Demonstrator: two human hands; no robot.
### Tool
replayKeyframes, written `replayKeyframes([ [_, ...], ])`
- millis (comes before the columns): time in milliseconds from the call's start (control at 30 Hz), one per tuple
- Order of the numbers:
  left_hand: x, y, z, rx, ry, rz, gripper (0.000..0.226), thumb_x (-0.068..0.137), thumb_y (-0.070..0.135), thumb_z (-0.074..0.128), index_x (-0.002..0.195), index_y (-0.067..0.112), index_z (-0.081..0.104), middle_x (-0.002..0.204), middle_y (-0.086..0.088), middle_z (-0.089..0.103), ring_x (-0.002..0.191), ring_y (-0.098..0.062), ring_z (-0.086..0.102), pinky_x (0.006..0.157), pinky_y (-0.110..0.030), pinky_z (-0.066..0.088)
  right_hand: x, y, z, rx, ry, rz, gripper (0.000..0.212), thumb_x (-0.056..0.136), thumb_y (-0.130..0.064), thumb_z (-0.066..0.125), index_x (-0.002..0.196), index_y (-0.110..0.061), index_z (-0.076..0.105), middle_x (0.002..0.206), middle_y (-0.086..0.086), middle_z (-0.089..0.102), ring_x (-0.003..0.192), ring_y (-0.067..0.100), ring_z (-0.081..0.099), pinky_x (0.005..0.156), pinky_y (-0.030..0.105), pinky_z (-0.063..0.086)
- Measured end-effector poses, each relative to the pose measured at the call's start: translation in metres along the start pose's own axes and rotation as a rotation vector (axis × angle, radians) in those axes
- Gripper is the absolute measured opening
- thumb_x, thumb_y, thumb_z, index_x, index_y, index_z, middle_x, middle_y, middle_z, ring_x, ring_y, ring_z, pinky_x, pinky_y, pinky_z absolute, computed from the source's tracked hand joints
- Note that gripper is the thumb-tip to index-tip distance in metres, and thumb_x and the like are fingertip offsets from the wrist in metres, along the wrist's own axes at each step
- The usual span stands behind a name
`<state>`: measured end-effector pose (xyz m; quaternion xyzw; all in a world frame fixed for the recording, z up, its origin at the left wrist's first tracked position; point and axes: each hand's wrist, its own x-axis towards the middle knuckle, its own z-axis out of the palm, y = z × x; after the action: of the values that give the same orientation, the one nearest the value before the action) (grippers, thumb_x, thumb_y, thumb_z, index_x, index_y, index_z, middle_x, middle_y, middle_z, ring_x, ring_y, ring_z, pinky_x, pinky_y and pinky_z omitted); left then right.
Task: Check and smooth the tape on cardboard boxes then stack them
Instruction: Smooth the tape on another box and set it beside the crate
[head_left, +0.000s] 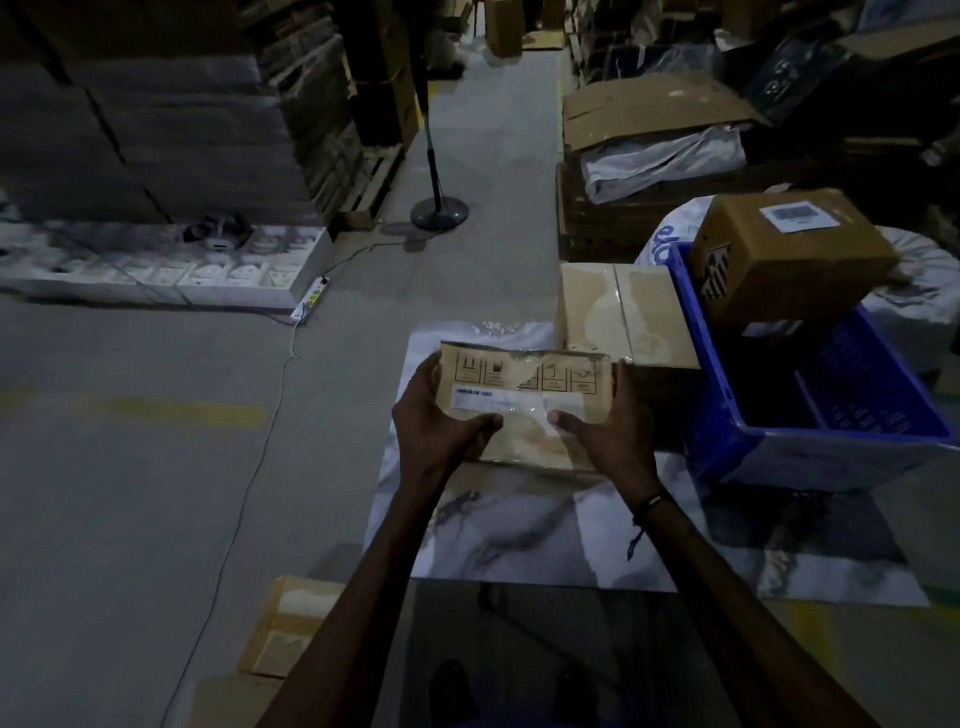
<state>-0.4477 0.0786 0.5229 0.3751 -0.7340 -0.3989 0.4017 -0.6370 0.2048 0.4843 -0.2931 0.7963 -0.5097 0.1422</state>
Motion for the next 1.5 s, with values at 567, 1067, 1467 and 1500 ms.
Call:
replayKeyframes([
  [567,-0.048,-0.07,-0.042,0.207,0.08,-0.03,0.095,0.059,0.056,0.092,0.142,0.033,0.05,0.128,0.0,0.036,0.109,-0.02,0.055,0.09,-0.035,0.056,-0.037,-0.005,0.035,-0.187,-0.158,-0.154,0.081,0.059,-0.051,0.094,0.126,-0.036,0.052,0.123,-0.001,0.036,0.104,0.013,0.05,0.085,0.028,0.05],
  [1067,-0.069,-0.078,-0.038,0.392,-0.213,-0.303,0.059,0.076,0.069,0.075,0.113,0.031,0.05,0.114,0.002,0.063,0.109,-0.024,0.061,0.093,-0.038,0.047,-0.048,0.059,0.054,-0.324,-0.269,0.013,0.051,0.087,-0.065,0.059,0.131,-0.041,0.057,0.144,-0.009,0.056,0.137,0.021,0.044,0.113,0.05,0.036],
  [1467,-0.106,-0.121,-0.005,0.65,-0.469,-0.337,0.084,0.09,0.069,0.059,0.159,0.04,0.021,0.153,-0.02,0.022,0.126,-0.048,0.043,0.101,-0.052,0.044,-0.078,0.103,0.066,-0.559,-0.406,-0.014,0.064,0.099,-0.044,0.058,0.156,-0.025,0.036,0.155,0.021,0.028,0.137,0.042,0.04,0.111,0.047,0.04],
  [1500,-0.108,-0.121,-0.004,0.664,-0.472,-0.332,0.082,0.092,0.068,0.057,0.16,0.04,0.02,0.159,-0.018,0.013,0.13,-0.049,0.04,0.102,-0.053,0.043,-0.081,0.104,0.067,-0.604,-0.4,-0.042,0.063,0.101,-0.044,0.056,0.157,-0.025,0.034,0.159,0.022,0.023,0.136,0.044,0.041,0.11,0.047,0.04],
])
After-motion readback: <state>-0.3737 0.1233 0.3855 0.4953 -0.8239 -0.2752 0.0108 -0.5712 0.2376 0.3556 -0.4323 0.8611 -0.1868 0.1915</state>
